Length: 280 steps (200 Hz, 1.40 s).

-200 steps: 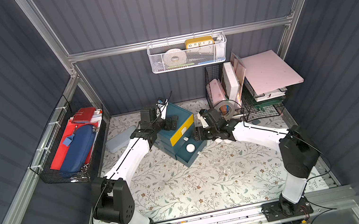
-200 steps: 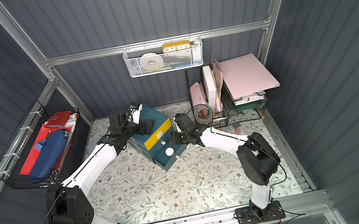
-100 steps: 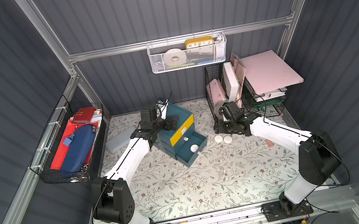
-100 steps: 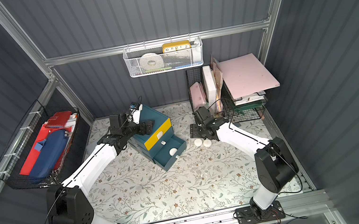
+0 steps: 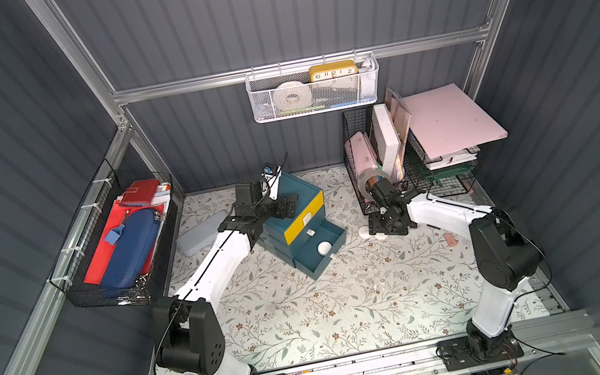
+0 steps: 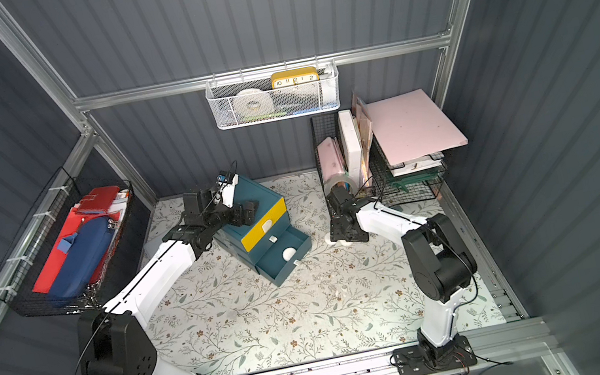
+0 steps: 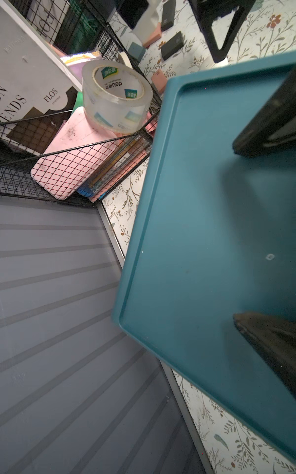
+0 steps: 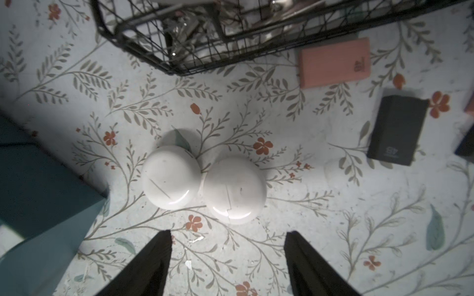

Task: Put the bluetooth earphones in the drawer according to color
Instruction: Pick up the Bluetooth earphone from the center of the board.

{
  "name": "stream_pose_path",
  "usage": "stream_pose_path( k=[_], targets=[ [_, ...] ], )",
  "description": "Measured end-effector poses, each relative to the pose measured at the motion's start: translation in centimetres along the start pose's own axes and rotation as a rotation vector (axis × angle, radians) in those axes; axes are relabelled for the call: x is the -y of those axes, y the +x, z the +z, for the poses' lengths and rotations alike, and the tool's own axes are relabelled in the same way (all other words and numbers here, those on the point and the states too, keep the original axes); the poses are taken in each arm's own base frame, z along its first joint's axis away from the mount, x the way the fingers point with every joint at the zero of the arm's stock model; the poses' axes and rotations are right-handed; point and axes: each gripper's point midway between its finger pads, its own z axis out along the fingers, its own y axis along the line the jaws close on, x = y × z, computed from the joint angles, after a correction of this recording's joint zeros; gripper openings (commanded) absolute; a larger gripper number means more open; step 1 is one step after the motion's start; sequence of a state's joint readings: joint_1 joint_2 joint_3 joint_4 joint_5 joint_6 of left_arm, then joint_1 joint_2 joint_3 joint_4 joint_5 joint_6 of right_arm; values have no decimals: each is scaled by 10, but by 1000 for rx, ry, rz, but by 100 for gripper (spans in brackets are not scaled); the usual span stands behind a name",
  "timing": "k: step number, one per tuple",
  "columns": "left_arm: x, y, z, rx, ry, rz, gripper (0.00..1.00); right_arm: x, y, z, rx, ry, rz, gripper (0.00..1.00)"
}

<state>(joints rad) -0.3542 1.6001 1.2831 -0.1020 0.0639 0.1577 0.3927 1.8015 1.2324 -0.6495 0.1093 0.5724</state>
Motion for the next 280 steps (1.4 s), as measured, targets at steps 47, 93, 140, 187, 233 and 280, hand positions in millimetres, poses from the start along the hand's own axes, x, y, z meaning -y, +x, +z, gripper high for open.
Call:
stream_pose_path(
  k=[47, 93, 140, 187, 233, 280],
  targets=[
    [0, 0, 0, 0, -1, 0, 99, 8, -2, 10, -14, 17, 26, 74],
    [0, 0, 0, 0, -1, 0, 99, 11, 0, 23, -36, 26, 33, 74],
    [0, 0, 0, 0, -1, 0, 99, 9, 0, 27, -41, 18, 34, 74],
    [0, 0, 0, -1, -3, 1, 99, 9, 4, 34, -61, 21, 32, 73],
    [0, 0, 0, -1, -3, 1, 99, 9, 6, 40, -78, 29, 26, 71],
    [0, 0, 0, -1, -3, 1, 99, 9, 6, 41, -87, 34, 11, 65]
  ],
)
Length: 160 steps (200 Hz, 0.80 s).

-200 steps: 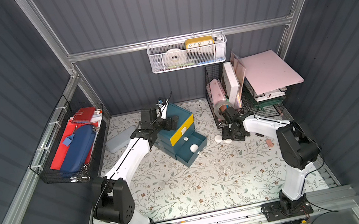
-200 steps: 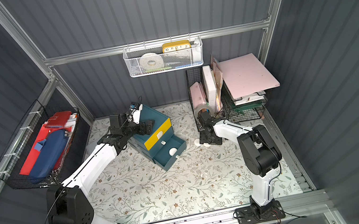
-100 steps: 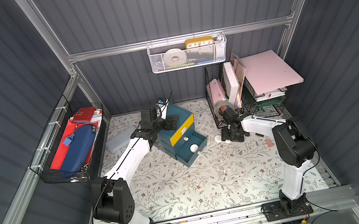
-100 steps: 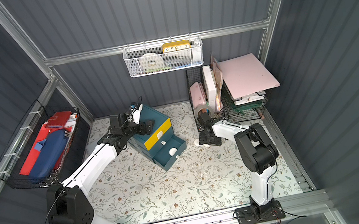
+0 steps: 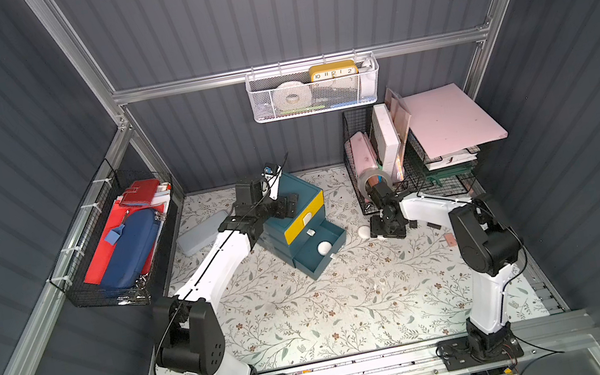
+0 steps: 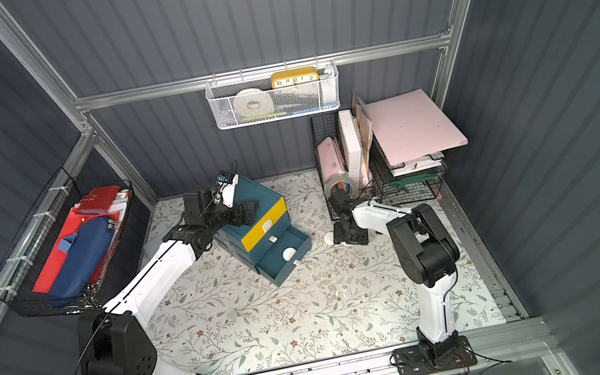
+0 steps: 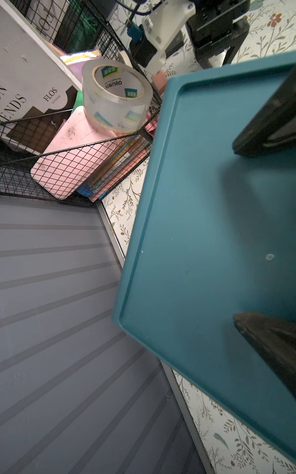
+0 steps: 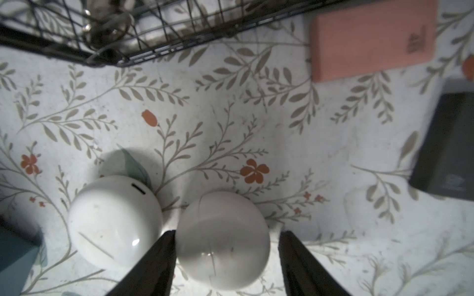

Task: Put the bluetooth earphones in the drawer according to color
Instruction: Pick up the Bluetooth earphone from the center of the board.

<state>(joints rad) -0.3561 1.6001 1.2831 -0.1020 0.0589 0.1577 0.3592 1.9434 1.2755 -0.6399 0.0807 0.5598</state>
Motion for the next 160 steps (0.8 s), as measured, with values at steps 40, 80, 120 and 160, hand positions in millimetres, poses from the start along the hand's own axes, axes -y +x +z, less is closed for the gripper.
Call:
stream_pose_path(
  k=[40, 80, 120, 160],
  targets=[
    [0, 0, 0, 0, 0, 0, 100, 1, 1, 1, -7, 5, -12, 56],
    [0, 0, 0, 0, 0, 0, 99, 0, 0, 1, -7, 3, -15, 45],
    [0, 0, 0, 0, 0, 0, 99, 0, 0, 1, -8, 2, -15, 2],
    [0, 0, 0, 0, 0, 0, 99, -1, -1, 1, -2, -1, -15, 0]
  ],
)
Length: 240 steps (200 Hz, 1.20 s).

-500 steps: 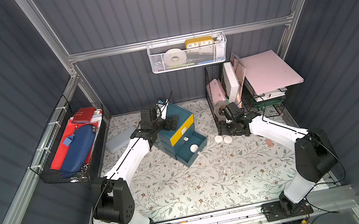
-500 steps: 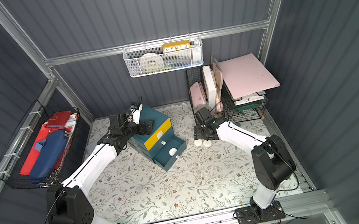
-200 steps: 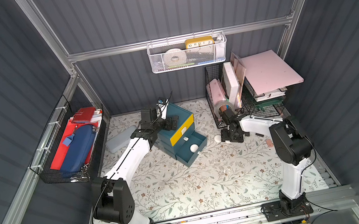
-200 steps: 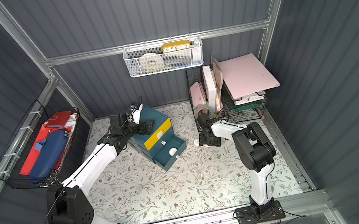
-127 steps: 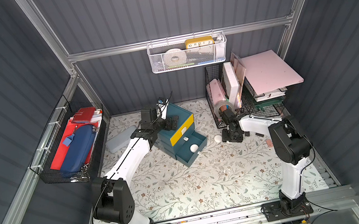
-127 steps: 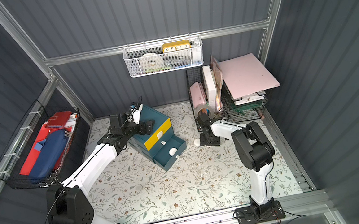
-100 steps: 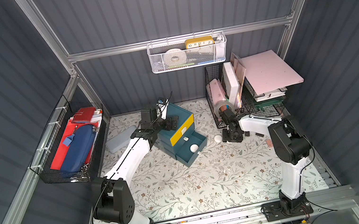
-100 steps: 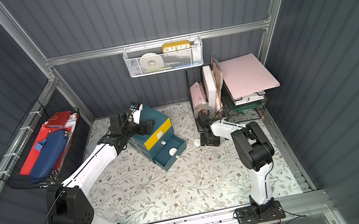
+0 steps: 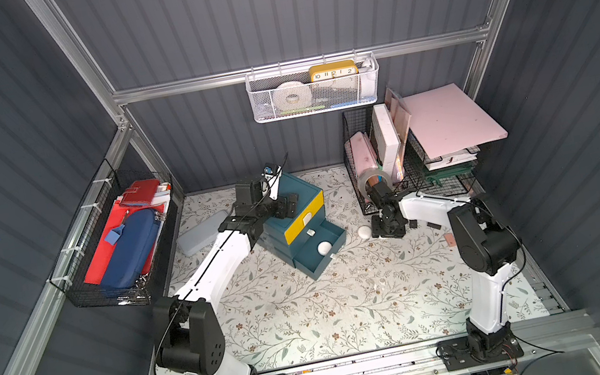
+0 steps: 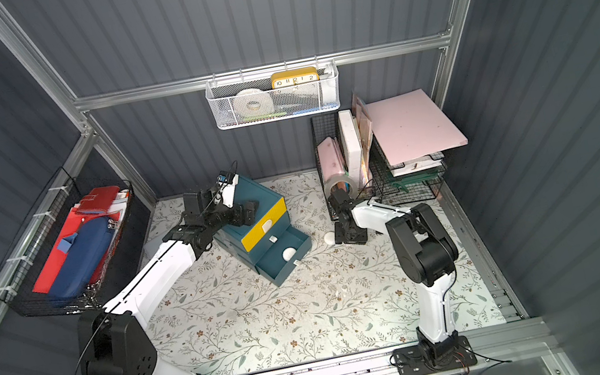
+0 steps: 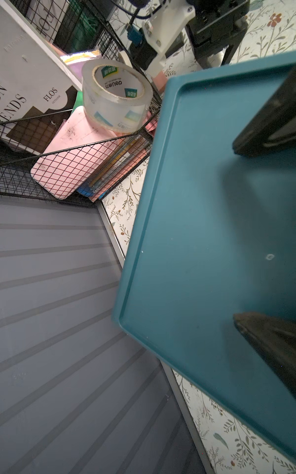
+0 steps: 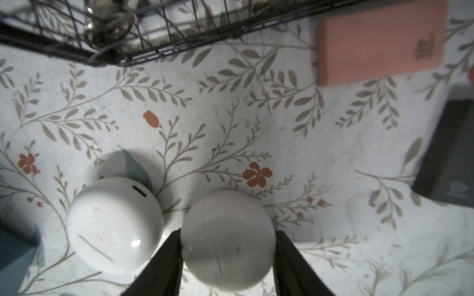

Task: Put the bluetooth earphones in the drawer according to color
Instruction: Pick up the Bluetooth earphone from the center of the board, then place the bluetooth earphone in the drawer.

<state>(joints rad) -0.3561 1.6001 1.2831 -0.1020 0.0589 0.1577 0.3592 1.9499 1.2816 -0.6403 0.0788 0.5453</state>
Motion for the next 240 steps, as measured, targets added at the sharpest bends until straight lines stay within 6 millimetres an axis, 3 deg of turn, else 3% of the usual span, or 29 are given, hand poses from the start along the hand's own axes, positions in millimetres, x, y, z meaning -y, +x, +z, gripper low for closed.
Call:
stream_pose_path(
  k=[26, 47, 86, 117, 180, 240],
  targets=[
    [0, 0, 0, 0, 0, 0, 99, 2, 3, -8, 47, -29, -2, 0],
    [0, 0, 0, 0, 0, 0, 99, -2, 3, -35, 132, -83, -25, 0],
    [0, 0, 0, 0, -1, 0, 100, -41, -26, -101, 355, -238, -112, 0],
    [0, 0, 0, 0, -1, 1, 99, -67, -26, -124, 421, -318, -186, 0],
    [1, -1, 0, 1, -1, 2, 99, -121, -13, -140, 446, -497, -305, 0],
    [1, -1, 0, 0, -1, 2, 99, -167, 15, -113, 348, -570, -408, 0]
  ],
)
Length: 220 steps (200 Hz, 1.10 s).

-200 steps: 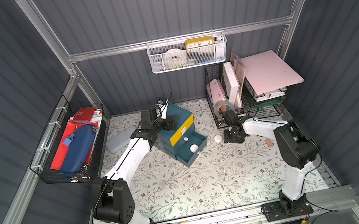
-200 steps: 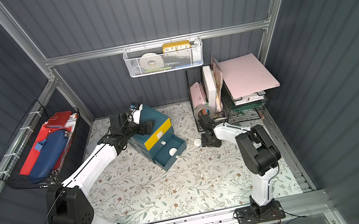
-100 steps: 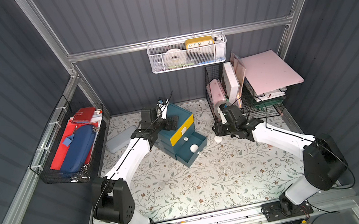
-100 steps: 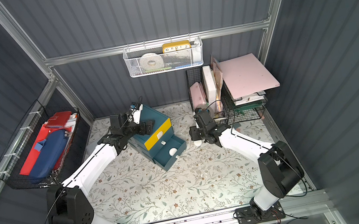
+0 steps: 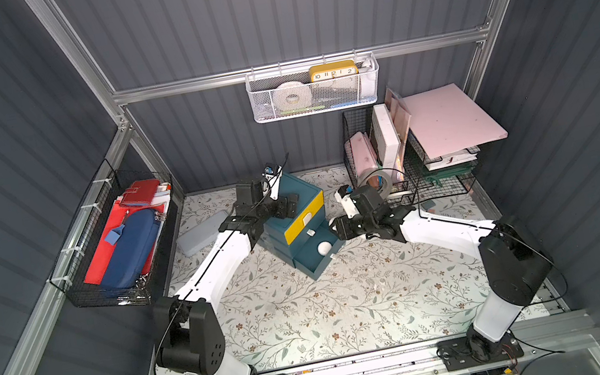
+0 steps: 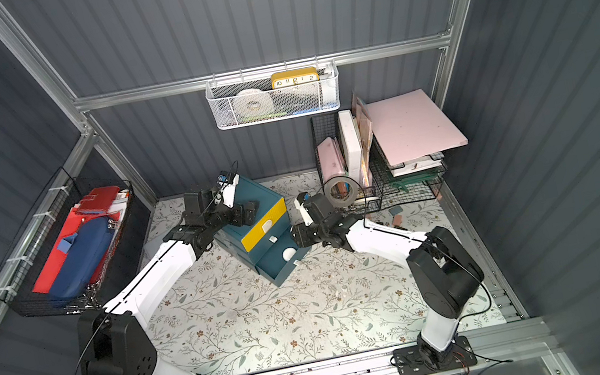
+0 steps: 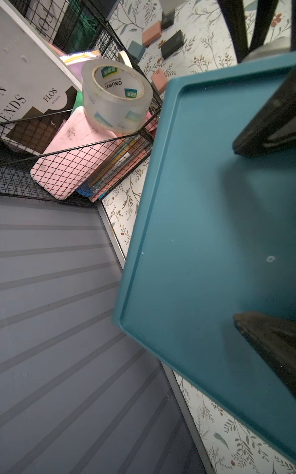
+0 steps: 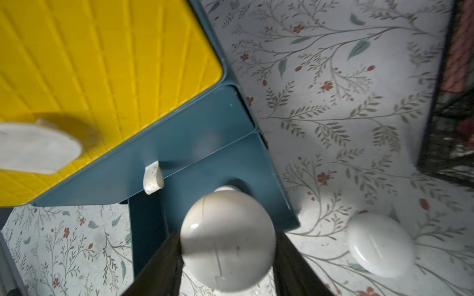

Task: Put the bluetooth earphones in the drawer according to color
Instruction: Place the bluetooth earphone in the drawer.

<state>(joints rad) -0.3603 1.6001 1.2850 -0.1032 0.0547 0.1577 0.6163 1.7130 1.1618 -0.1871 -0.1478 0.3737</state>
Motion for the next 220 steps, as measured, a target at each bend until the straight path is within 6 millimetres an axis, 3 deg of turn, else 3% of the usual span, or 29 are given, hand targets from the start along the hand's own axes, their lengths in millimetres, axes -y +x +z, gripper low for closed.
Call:
stream_pose_path(
  k=[77, 104, 131, 167, 220],
  targets=[
    [0, 0, 0, 0, -2, 1, 99, -10, 15, 28, -66, -51, 1, 0],
    [0, 0, 0, 0, -2, 1, 99, -10, 21, 33, -85, -56, 9, 14],
    [0, 0, 0, 0, -2, 1, 99, -12, 19, 35, -88, -62, 16, 40],
    [0, 0, 0, 0, -2, 1, 100, -14, 16, 36, -86, -66, 18, 60],
    [0, 0, 0, 0, -2, 1, 99, -11, 18, 36, -94, -52, 24, 72]
  ],
)
